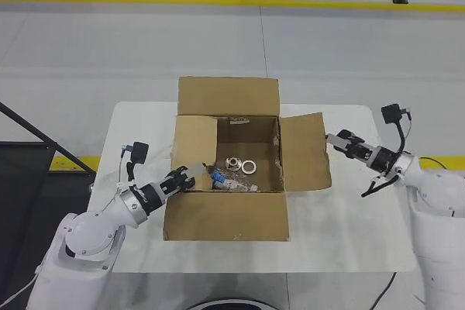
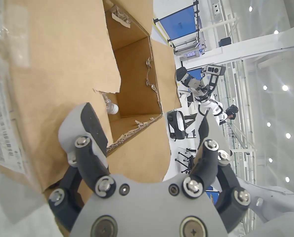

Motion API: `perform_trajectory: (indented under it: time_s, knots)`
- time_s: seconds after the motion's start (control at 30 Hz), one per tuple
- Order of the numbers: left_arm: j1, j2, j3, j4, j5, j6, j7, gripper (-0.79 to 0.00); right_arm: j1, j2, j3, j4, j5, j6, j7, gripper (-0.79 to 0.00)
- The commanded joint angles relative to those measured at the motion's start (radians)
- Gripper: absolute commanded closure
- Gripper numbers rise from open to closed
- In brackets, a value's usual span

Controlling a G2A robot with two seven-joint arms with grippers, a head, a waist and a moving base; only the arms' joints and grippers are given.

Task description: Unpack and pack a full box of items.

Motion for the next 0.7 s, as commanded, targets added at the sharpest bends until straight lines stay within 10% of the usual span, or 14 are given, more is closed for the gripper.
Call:
perform_trajectory:
  time_s: [0.0, 0.67]
  knots:
    - [0.0, 0.001, 0.0, 0.001, 0.002, 0.001, 0.003, -0.785, 0.028, 0.0, -0.023, 0.043, 0.026, -0.013, 0.034, -0.785]
    - [0.02, 0.011, -0.08, -0.031, -0.097, -0.031, 0.077, -0.785, 0.235, -0.012, -0.241, 0.13, 0.293, -0.196, 0.2, -0.785]
